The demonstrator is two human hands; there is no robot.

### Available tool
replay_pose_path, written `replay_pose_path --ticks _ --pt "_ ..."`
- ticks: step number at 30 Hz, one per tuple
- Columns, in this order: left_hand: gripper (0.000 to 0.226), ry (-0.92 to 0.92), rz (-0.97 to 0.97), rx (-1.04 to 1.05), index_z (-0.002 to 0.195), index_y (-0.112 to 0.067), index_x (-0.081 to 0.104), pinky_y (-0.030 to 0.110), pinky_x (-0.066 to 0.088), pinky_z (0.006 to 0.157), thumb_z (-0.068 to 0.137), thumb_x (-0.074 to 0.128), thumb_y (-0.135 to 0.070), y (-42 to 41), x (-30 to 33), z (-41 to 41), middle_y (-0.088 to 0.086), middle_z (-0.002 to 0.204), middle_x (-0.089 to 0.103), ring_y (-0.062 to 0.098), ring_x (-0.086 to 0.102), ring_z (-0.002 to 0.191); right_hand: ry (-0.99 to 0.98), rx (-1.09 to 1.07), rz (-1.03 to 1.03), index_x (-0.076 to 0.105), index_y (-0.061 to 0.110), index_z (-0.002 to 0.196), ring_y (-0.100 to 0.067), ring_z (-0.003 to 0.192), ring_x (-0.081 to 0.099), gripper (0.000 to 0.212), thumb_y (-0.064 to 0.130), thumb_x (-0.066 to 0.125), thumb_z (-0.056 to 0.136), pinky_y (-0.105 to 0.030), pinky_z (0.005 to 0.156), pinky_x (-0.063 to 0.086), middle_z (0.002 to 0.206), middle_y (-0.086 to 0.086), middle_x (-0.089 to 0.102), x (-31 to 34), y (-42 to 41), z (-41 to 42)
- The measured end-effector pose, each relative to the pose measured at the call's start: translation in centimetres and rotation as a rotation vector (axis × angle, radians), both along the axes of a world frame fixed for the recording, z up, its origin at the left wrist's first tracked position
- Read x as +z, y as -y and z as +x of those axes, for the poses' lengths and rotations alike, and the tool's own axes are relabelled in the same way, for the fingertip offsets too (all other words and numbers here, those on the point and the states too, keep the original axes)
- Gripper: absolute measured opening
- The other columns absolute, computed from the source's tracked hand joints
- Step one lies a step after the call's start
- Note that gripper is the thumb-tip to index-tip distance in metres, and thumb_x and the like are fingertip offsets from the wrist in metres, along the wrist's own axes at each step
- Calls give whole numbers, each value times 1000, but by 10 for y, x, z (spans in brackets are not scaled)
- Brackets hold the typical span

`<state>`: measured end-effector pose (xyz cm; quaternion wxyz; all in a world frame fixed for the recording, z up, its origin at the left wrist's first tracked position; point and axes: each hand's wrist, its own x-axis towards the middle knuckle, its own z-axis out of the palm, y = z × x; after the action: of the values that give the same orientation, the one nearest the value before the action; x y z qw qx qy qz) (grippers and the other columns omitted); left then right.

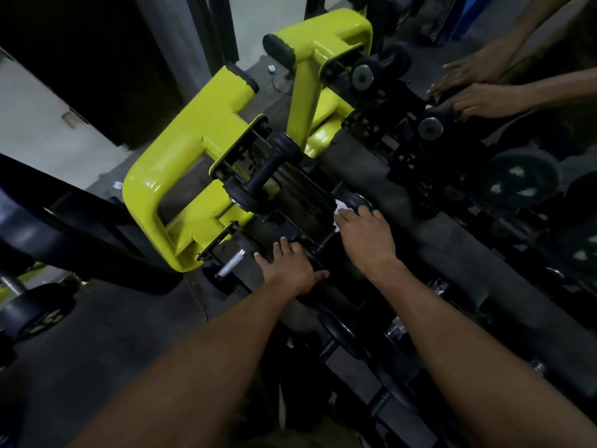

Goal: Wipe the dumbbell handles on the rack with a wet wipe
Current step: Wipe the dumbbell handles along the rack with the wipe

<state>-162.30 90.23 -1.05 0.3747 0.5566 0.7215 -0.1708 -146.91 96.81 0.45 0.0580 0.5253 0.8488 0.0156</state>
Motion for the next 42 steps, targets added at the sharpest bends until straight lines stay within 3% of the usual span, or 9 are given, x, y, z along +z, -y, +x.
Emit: replay_pose_path --ticks 3,6,11,16,22,24,28,36,42 --pt "114 0 -10 7 160 -8 5 71 3 118 85 49 -81 -1 -2 -2 10 170 -3 28 -1 157 -150 -71 -62 60 18 123 -23 101 54 29 16 52 95 -37 84 45 128 1 58 -7 16 3" --pt "118 -1 -29 1 161 -9 0 70 2 118 84 48 -83 -2 -6 -2 9 170 -6 27 -1 157 -462 -282 -167 54 41 109 -8 95 59 17 45 43 97 -34 82 47 109 14 63 0 36 4" --pt "118 4 -34 -9 161 -8 -3 68 3 120 84 48 -83 -2 -7 -3 9 170 -7 27 -1 157 -901 -644 -165 64 19 104 -6 103 55 25 5 48 92 0 77 34 115 2 62 -18 41 -5" --pt "120 5 -29 -15 160 -7 -3 66 3 120 83 47 -84 -2 -9 -3 10 170 -6 27 -1 157 -1350 -1173 -254 68 16 106 -10 92 64 15 11 63 93 -21 82 47 97 6 68 -25 26 -19" --pt "121 -12 -26 -53 160 -6 -2 66 4 121 82 45 -86 -4 -12 -5 11 170 -3 27 -1 157 -1883 -1468 -573 60 11 76 -8 75 57 24 -7 55 91 -22 77 43 82 -2 63 -29 7 -21" --pt "121 -13 -25 -61 160 -6 -1 66 5 120 82 44 -86 -4 -14 -6 12 170 -2 27 0 157 -1873 -1451 -737 57 15 71 -7 72 52 31 -10 49 88 -21 69 38 75 3 58 -30 6 -15" --pt "120 1 -29 -72 160 -5 -1 65 5 121 83 45 -85 -6 -16 -8 12 170 -3 27 0 157 -1440 -1291 -1011 58 19 63 -12 63 51 28 -5 52 77 -24 57 36 65 3 57 -31 23 -11" --pt "121 58 -107 -93 160 -7 -11 60 4 123 84 50 -81 -22 -14 -19 8 170 -9 25 -1 157 -1329 -1065 -917 57 19 63 -8 60 48 35 -11 50 79 -21 59 40 61 7 54 -47 36 -20" --pt "131 106 -202 -182 161 -6 -1 45 23 123 74 48 -91 -42 -27 -34 18 168 4 32 16 154 -1117 -1058 -825 75 28 73 -17 78 68 17 30 59 65 -33 71 52 71 6 71 -72 50 -27"
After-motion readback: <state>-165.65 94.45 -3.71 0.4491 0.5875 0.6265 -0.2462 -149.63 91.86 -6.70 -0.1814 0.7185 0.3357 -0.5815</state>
